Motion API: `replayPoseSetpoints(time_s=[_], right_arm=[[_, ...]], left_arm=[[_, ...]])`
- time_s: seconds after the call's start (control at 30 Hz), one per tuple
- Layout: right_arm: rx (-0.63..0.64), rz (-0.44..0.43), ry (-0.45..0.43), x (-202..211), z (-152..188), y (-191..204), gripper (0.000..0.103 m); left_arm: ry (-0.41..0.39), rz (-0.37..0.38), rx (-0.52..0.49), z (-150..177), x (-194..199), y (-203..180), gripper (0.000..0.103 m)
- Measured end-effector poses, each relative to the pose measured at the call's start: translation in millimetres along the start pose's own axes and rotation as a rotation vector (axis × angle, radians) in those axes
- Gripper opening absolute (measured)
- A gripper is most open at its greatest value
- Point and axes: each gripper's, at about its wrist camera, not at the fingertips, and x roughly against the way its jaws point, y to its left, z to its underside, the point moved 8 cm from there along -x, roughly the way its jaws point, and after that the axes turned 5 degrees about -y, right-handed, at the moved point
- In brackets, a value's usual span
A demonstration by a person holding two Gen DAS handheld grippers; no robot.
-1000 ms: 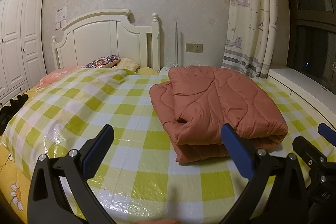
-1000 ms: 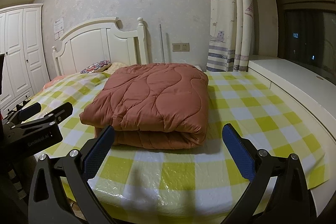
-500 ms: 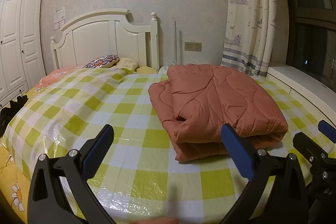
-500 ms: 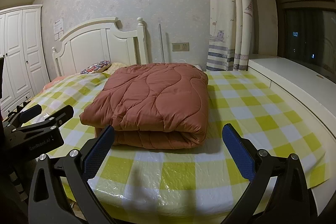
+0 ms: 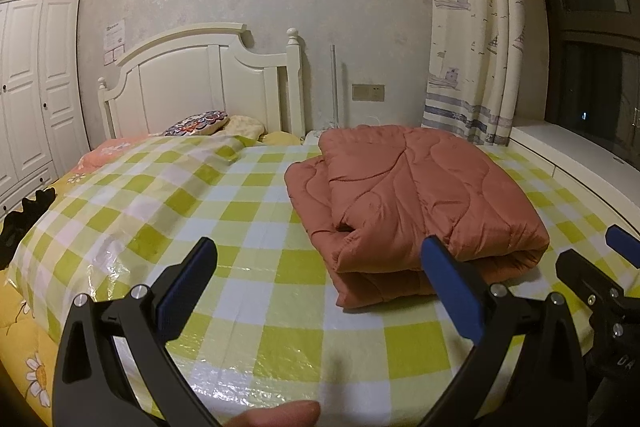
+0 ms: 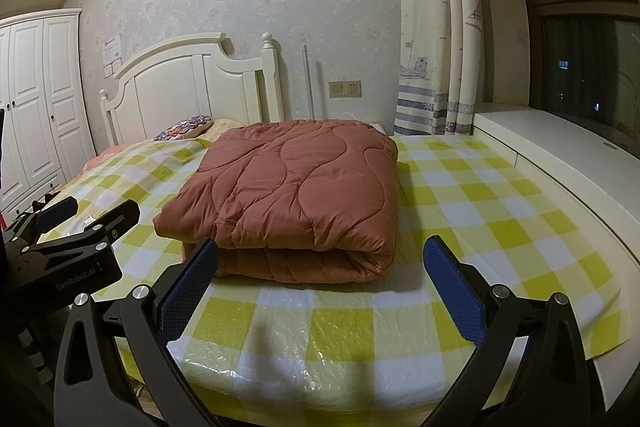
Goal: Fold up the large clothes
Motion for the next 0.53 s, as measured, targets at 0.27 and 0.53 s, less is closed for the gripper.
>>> replayPoseSetpoints(time_s=[0.27,0.53], right_arm=[[-0.011,-0.011,0.031,-7.8,13.7,2.7,0.098],[-0.037,0.097,0.083,-22.0,-13.4,-75.6,0.098]], left_arm=[[0.023,0.07,-0.041,14.9,-10.0,-10.1,0.101],[0.236,0.035,0.147,3.4,-98.1,108.2,0.101]])
